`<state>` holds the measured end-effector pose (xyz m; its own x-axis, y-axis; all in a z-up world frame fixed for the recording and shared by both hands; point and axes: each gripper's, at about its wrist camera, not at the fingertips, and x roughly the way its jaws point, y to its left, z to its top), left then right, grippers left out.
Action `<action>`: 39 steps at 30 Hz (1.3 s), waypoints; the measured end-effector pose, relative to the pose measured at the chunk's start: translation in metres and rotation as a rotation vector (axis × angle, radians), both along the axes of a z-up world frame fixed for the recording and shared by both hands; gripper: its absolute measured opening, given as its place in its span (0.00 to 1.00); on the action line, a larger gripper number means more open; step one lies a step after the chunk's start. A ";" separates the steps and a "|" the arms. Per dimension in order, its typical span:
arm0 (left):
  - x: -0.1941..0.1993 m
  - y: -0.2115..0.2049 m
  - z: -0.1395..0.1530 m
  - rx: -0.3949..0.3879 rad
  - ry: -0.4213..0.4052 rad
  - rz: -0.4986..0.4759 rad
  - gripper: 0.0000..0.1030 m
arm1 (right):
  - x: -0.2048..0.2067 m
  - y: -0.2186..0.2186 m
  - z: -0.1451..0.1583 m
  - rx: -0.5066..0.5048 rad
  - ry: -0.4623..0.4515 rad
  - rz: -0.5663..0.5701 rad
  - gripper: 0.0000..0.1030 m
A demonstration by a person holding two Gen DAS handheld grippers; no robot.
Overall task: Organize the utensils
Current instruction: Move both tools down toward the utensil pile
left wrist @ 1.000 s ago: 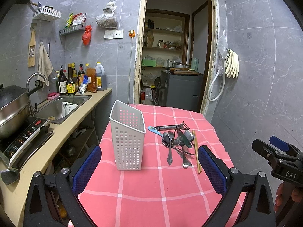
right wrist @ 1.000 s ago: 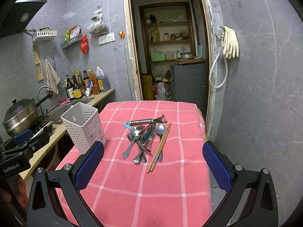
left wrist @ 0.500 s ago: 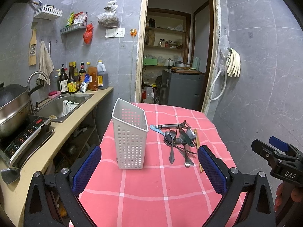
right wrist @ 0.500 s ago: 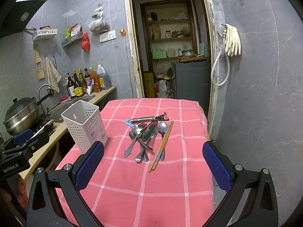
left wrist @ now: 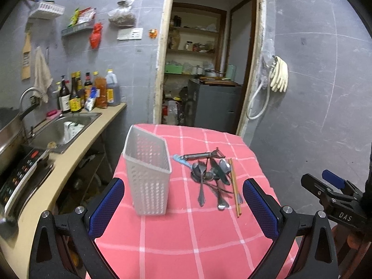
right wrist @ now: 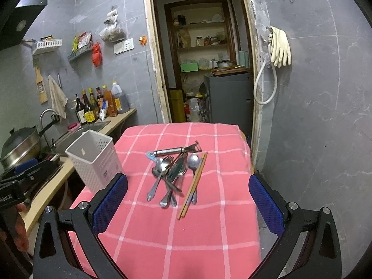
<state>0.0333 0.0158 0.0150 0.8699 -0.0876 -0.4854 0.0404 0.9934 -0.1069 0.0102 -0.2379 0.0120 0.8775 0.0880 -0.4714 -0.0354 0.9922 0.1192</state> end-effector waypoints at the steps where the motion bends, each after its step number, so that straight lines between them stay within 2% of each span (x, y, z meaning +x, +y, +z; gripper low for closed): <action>1: 0.005 -0.001 0.002 0.005 0.003 -0.011 0.99 | 0.003 -0.001 0.002 0.004 0.000 -0.006 0.99; 10: 0.067 -0.009 0.025 -0.029 0.029 -0.155 0.99 | 0.045 -0.015 0.017 0.037 0.054 0.002 0.99; 13: 0.086 -0.015 0.028 -0.059 0.021 -0.218 0.99 | 0.061 -0.023 0.015 0.054 0.082 0.007 0.99; 17: 0.110 -0.031 0.029 -0.058 0.042 -0.265 0.98 | 0.082 -0.035 0.006 0.076 0.141 0.016 0.99; 19: 0.124 -0.039 0.026 -0.066 0.060 -0.277 0.96 | 0.092 -0.040 0.000 0.067 0.153 0.031 0.99; 23: 0.157 -0.054 0.007 -0.090 0.147 -0.262 0.82 | 0.123 -0.053 -0.016 0.084 0.186 0.086 0.98; 28: 0.197 -0.069 -0.023 -0.128 0.260 -0.222 0.66 | 0.175 -0.063 -0.044 0.110 0.245 0.186 0.77; 30: 0.217 -0.078 -0.041 -0.127 0.316 -0.209 0.51 | 0.195 -0.063 -0.057 0.119 0.269 0.230 0.68; 31: 0.225 -0.081 -0.048 -0.127 0.334 -0.204 0.49 | 0.208 -0.063 -0.065 0.128 0.284 0.258 0.67; 33: 0.241 -0.085 -0.066 -0.132 0.374 -0.191 0.42 | 0.229 -0.060 -0.082 0.138 0.312 0.311 0.58; 36: 0.261 -0.087 -0.087 -0.141 0.433 -0.168 0.36 | 0.258 -0.052 -0.105 0.146 0.352 0.391 0.51; 39: 0.277 -0.087 -0.109 -0.144 0.484 -0.138 0.36 | 0.281 -0.040 -0.126 0.147 0.386 0.451 0.45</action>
